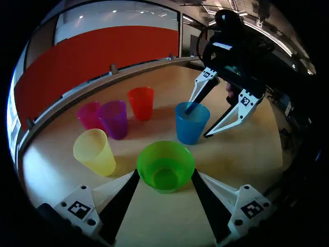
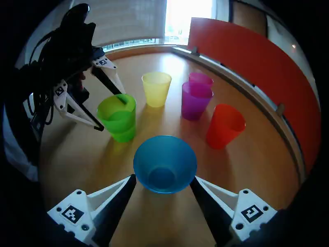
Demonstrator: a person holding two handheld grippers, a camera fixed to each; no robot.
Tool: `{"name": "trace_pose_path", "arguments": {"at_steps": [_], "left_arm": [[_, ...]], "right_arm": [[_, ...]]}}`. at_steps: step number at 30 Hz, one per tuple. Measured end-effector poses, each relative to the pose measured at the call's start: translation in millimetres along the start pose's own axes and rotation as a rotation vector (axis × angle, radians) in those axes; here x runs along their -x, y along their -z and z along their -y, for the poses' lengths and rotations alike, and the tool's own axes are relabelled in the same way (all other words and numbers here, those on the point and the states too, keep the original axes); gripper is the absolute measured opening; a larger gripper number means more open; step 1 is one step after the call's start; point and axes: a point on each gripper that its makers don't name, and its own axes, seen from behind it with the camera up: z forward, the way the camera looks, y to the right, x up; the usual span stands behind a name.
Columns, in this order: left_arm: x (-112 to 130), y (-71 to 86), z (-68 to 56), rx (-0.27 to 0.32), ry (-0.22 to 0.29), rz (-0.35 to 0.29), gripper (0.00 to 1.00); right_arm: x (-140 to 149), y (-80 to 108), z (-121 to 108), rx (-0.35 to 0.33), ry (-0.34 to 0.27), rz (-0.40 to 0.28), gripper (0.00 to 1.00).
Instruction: Pour water
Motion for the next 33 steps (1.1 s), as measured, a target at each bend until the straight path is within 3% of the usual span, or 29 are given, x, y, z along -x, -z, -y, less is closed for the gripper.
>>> {"name": "trace_pose_path", "arguments": {"at_steps": [15,21,33], "left_arm": [[18,16.2,2.9,-0.050,-0.039,0.029,0.93],[26,29.6,4.9,-0.069,-0.012,0.033,0.93],[31,59.9,13.1,-0.149,0.043,-0.021,0.93]], "right_arm": [[15,14.7,6,0.031,-0.023,-0.006,1.00],[24,26.5,9,0.054,-0.032,-0.006,1.00],[41,51.1,13,0.140,-0.095,-0.045,1.00]]}}
